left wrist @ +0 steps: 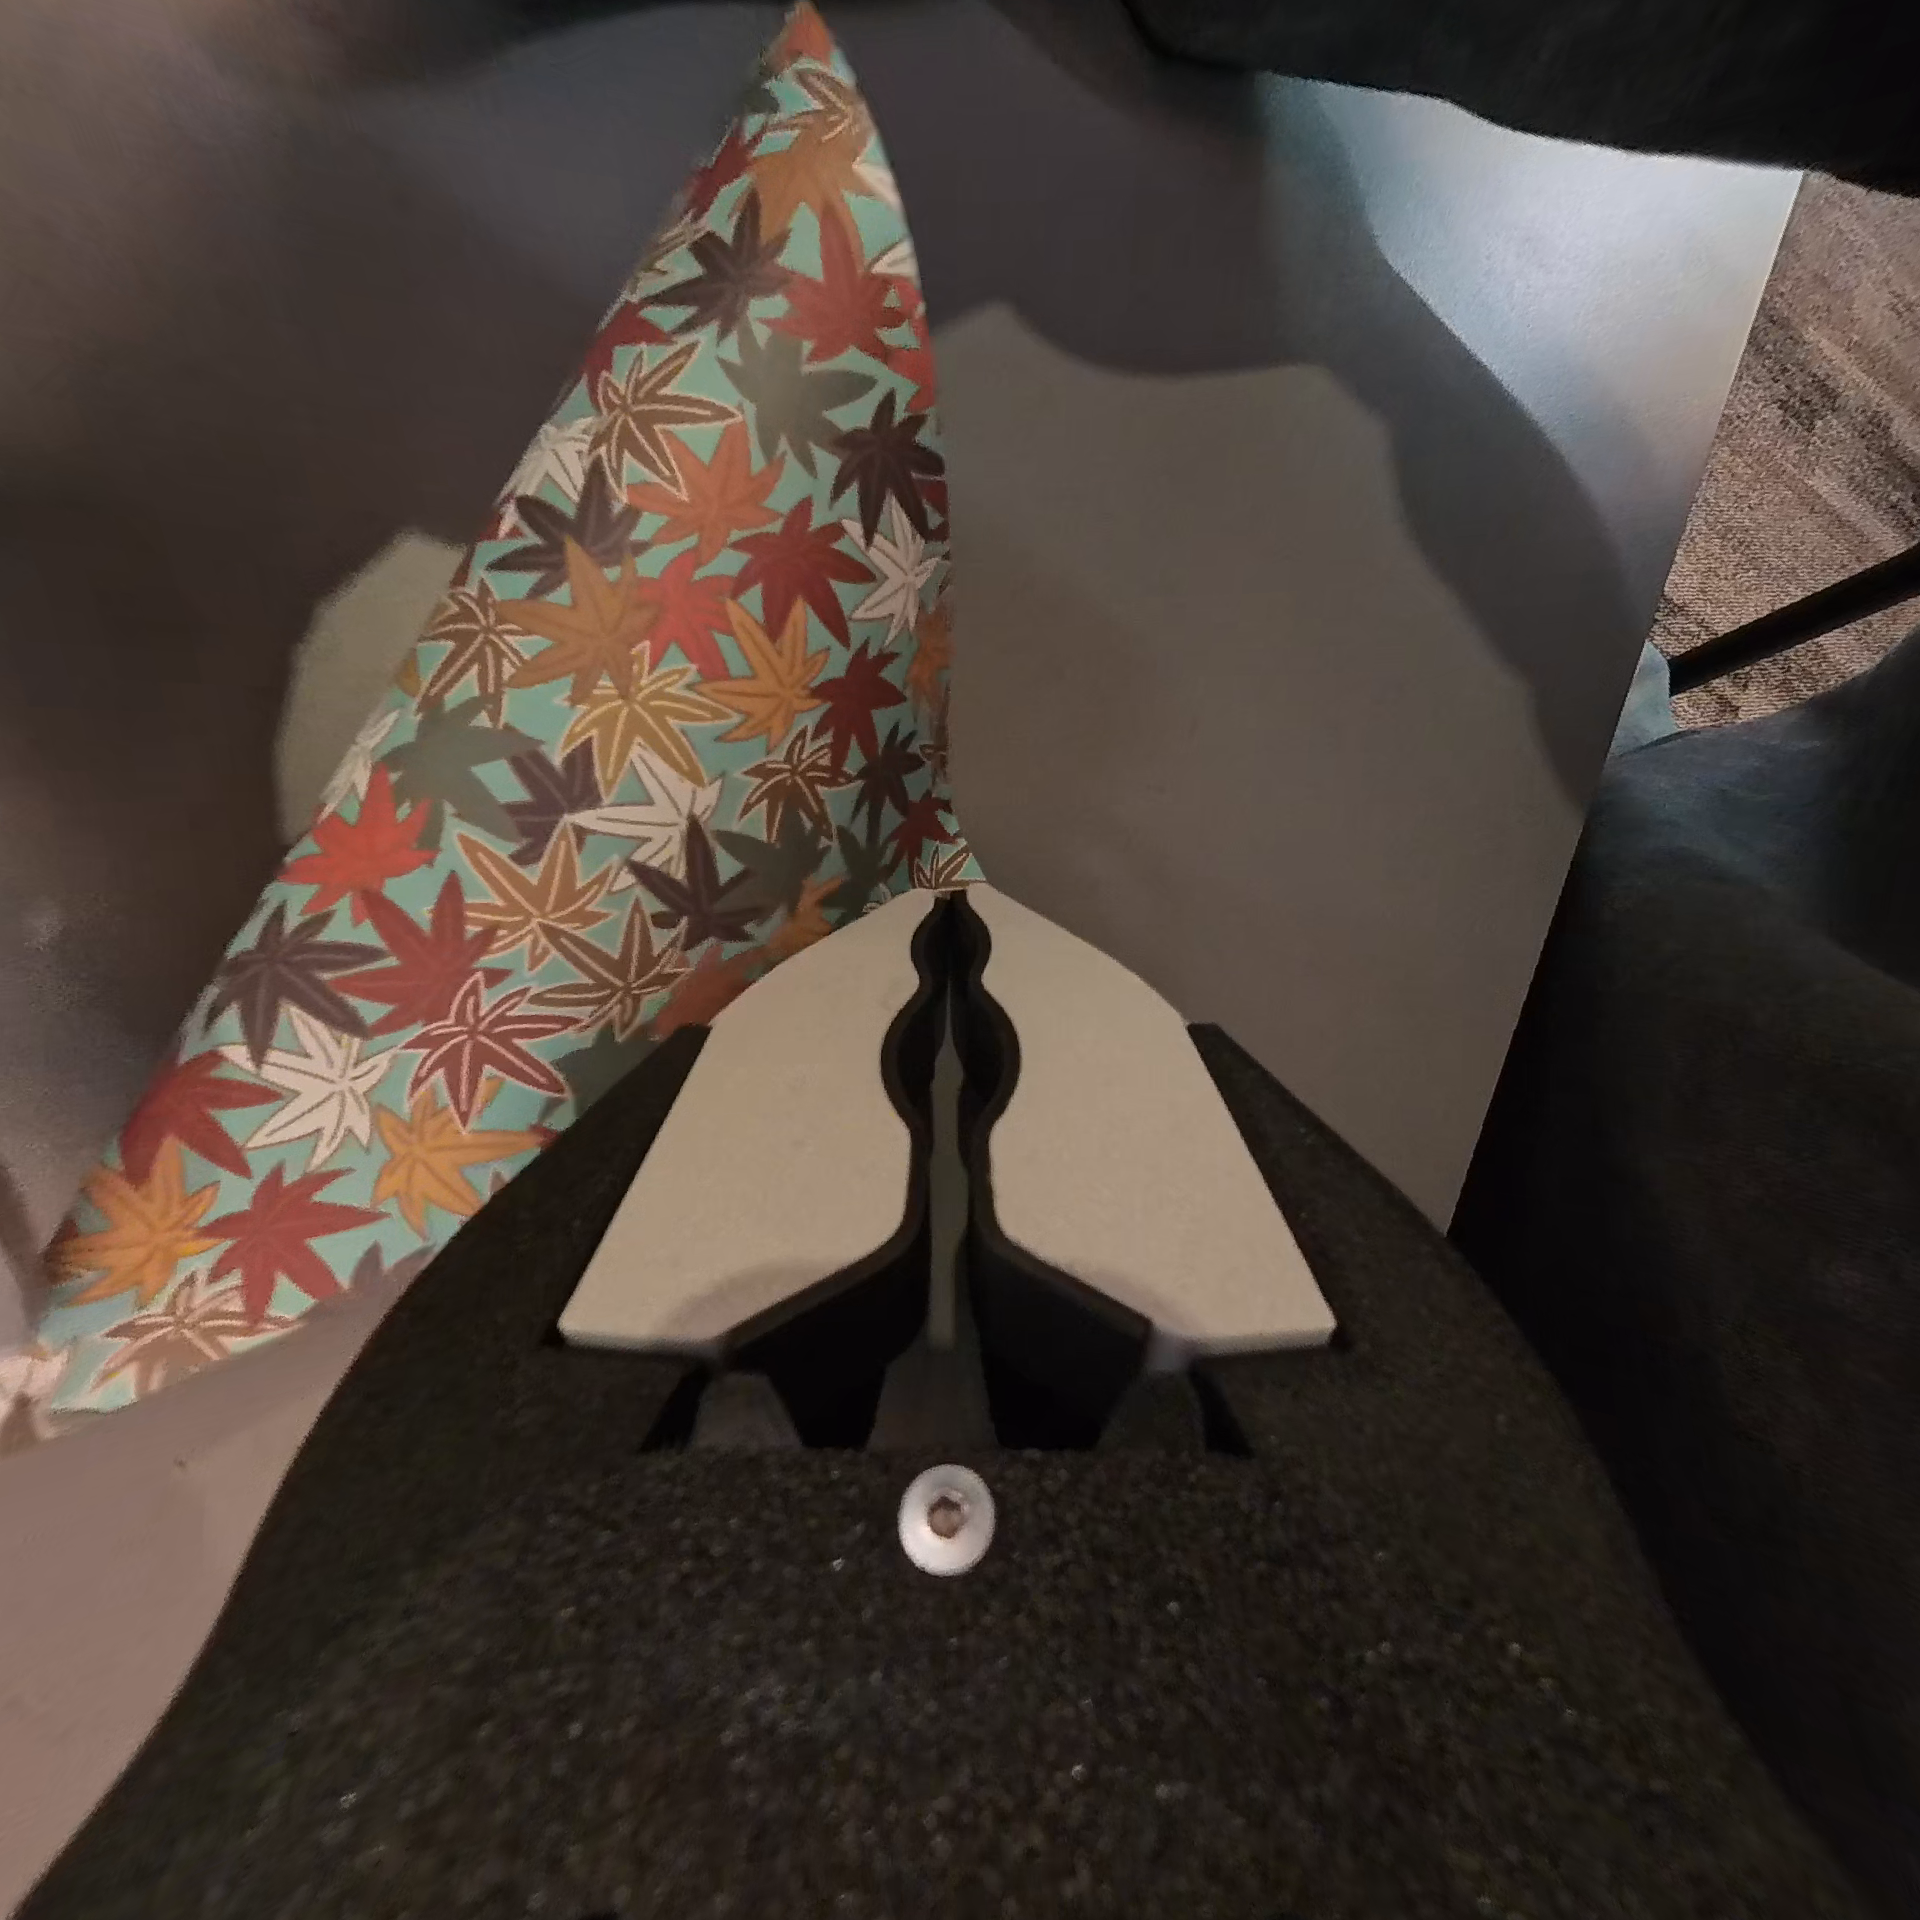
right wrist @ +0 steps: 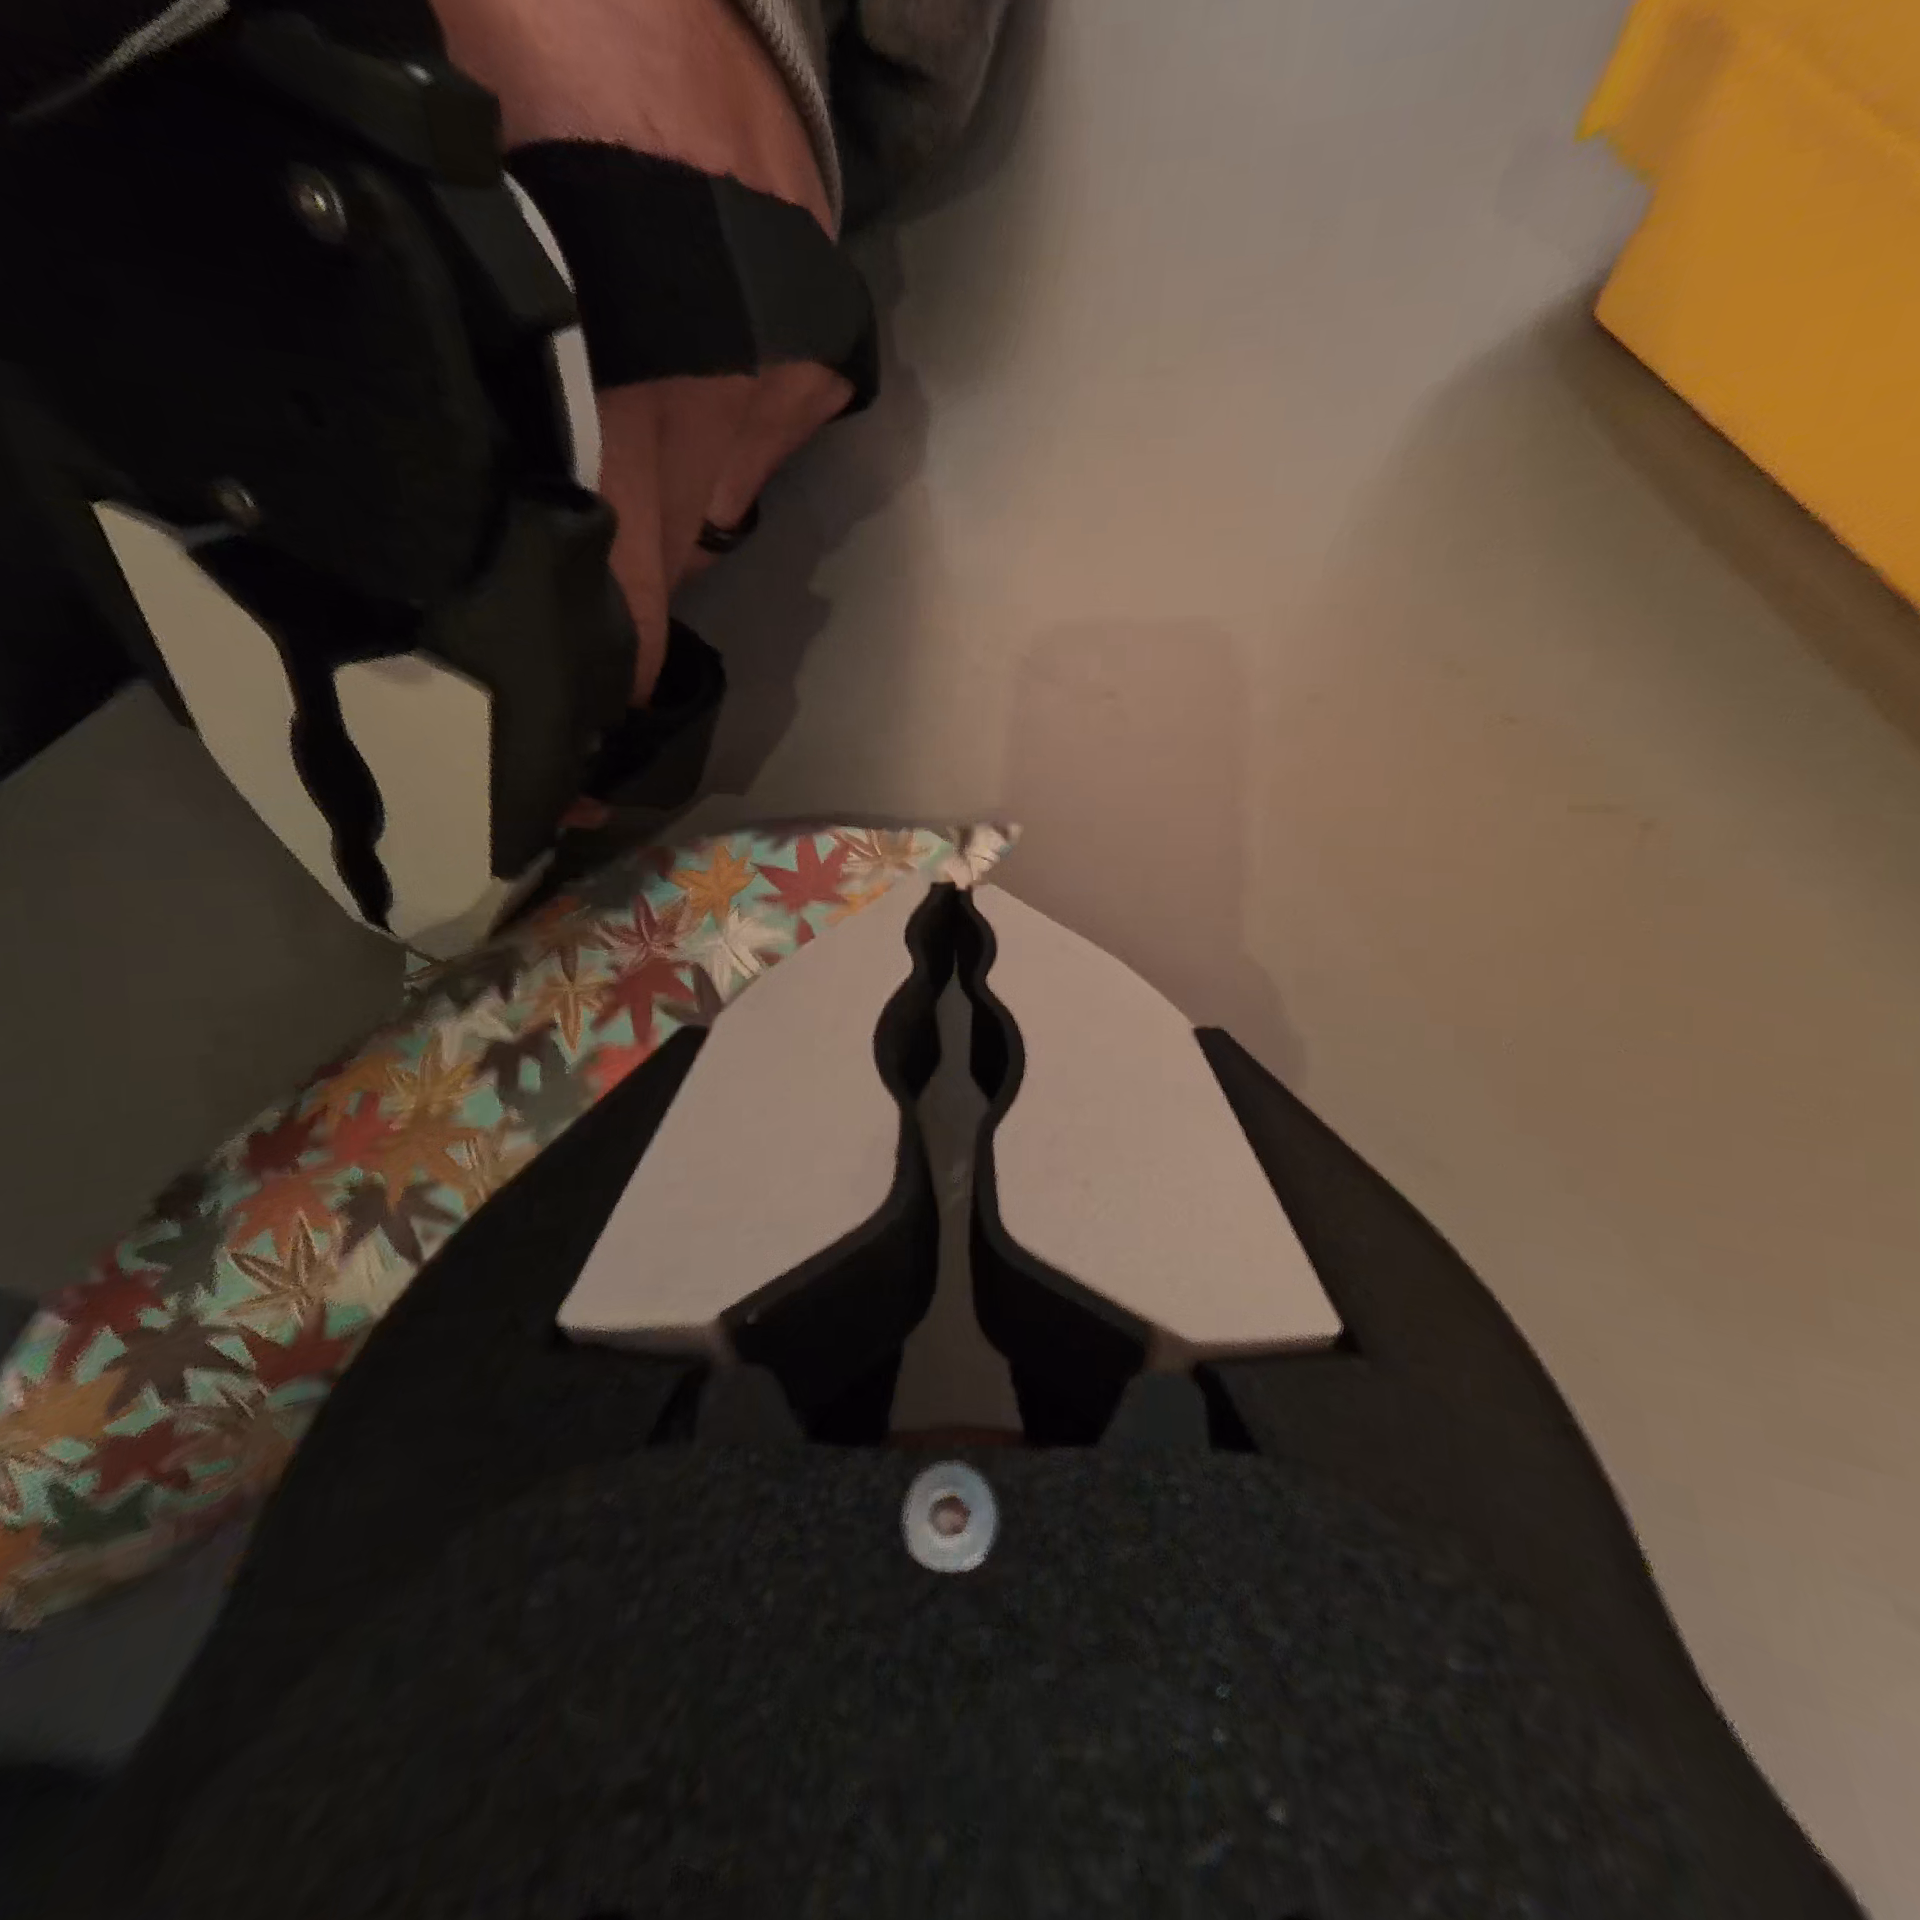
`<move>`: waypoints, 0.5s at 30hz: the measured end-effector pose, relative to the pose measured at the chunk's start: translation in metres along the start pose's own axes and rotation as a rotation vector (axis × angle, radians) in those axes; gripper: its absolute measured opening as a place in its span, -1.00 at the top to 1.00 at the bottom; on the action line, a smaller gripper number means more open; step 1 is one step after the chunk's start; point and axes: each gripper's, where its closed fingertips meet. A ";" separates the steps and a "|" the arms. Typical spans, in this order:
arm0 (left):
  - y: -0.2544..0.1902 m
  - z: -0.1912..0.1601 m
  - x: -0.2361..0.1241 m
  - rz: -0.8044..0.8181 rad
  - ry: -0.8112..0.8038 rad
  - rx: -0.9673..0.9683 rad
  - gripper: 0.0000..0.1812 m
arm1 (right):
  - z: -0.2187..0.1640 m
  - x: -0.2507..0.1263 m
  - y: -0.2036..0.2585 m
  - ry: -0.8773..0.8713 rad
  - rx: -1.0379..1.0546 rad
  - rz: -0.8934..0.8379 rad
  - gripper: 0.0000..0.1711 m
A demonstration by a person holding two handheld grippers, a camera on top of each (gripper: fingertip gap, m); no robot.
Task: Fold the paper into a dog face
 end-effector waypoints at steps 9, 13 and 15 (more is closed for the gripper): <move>0.001 0.000 0.000 -0.010 -0.001 -0.007 1.00 | 0.004 0.007 0.062 0.024 0.061 0.362 1.00; 0.002 0.000 0.000 -0.014 -0.004 -0.011 1.00 | -0.009 0.023 0.066 0.078 0.019 0.354 1.00; 0.002 0.000 0.000 -0.013 -0.004 -0.010 1.00 | -0.012 0.026 0.057 0.087 0.003 0.302 1.00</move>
Point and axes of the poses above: each gripper's, where its closed fingertips meet, x out along the fingers, z out of its top, y = z × x across the jaws, and after that the axes turned 1 degree about z, right-handed
